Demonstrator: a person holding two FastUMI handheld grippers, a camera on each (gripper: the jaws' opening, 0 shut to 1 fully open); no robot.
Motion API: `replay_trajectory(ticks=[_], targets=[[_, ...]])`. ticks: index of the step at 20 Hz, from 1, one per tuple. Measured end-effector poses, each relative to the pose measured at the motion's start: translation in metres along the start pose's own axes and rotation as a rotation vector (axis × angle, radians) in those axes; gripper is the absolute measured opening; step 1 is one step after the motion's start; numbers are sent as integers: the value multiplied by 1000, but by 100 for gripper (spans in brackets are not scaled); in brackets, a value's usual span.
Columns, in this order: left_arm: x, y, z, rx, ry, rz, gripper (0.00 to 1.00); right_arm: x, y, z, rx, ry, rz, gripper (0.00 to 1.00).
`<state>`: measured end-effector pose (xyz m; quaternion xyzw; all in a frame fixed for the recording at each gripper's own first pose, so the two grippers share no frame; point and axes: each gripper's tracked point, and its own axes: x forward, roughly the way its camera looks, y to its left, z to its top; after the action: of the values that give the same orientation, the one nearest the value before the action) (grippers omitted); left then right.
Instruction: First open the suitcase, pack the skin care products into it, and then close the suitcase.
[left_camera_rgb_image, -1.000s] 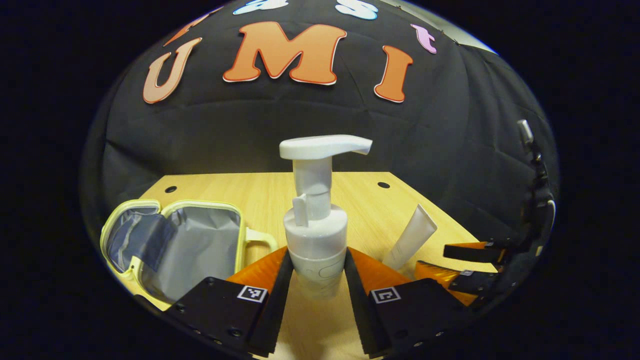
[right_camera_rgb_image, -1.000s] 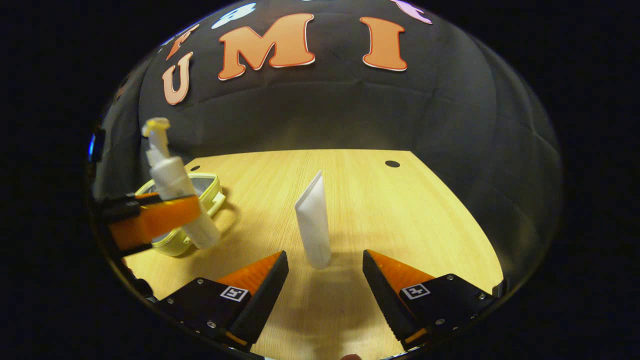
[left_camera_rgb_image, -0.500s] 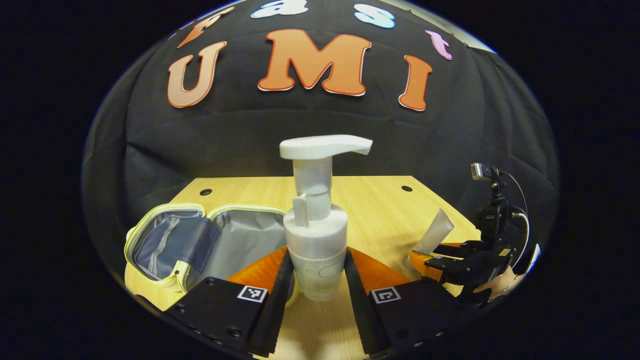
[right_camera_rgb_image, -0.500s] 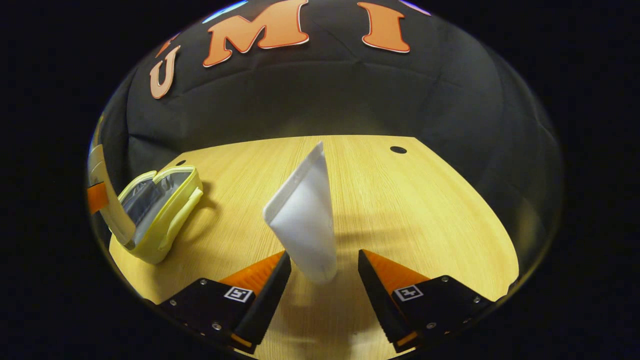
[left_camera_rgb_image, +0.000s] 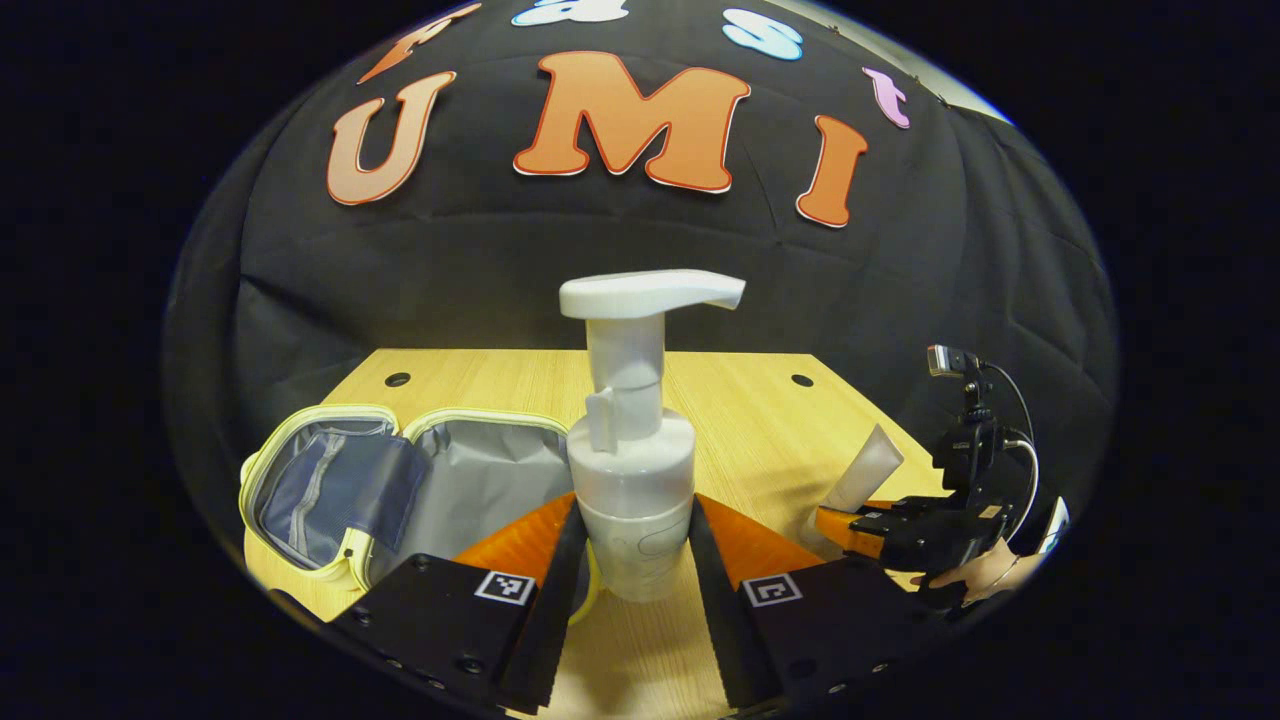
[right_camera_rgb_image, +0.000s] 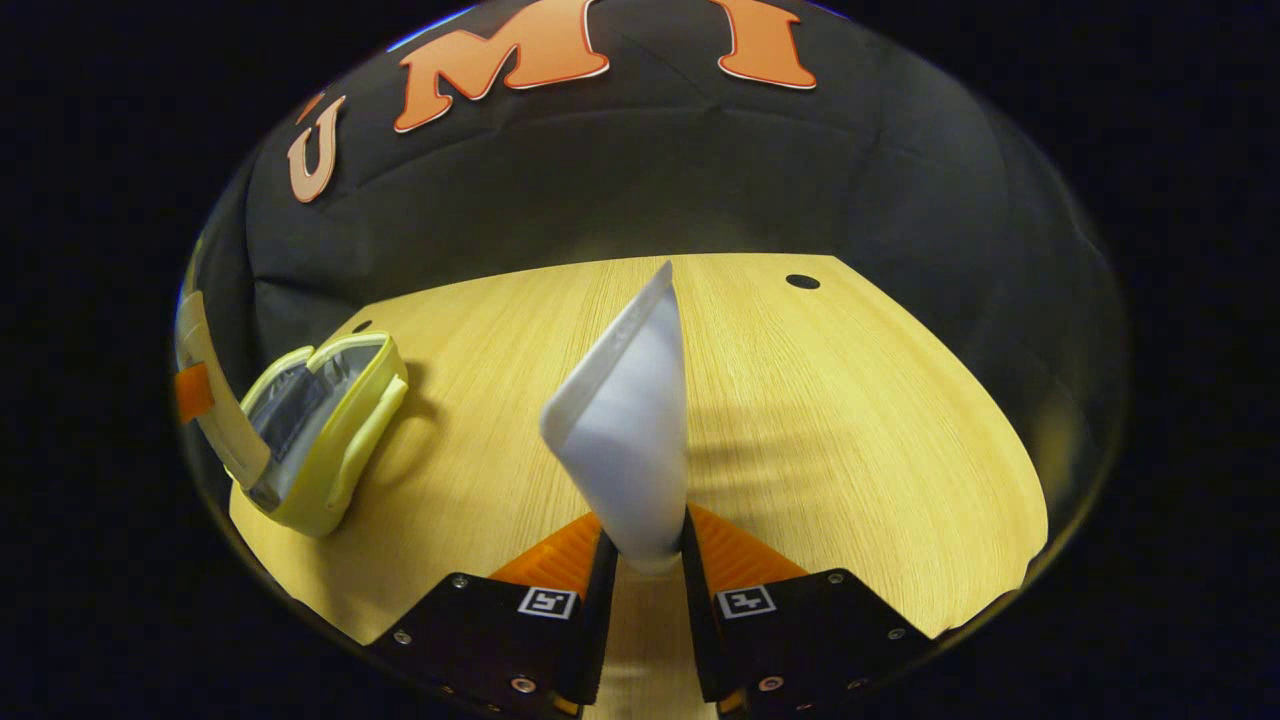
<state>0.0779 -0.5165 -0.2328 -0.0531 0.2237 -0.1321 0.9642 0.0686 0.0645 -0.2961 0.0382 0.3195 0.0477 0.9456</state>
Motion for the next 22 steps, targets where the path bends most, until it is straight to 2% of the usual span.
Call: replay_trajectory(ticks=[6, 12, 16, 19, 22], targets=[[-14, 42, 15, 37, 109, -39, 61, -39, 23, 31, 91, 40, 88, 36], [-5, 122, 13, -7, 400, -86, 61, -73, 52, 50, 106, 47, 120, 36], [22, 167, -11, 13, 609, -75, 61, -86, 65, 50, 111, 59, 117, 36], [48, 183, -39, 1, 745, -64, 61, -92, 71, 45, 123, 69, 107, 36], [70, 180, -56, -20, 835, -68, 61, -95, 74, 37, 127, 85, 89, 36]])
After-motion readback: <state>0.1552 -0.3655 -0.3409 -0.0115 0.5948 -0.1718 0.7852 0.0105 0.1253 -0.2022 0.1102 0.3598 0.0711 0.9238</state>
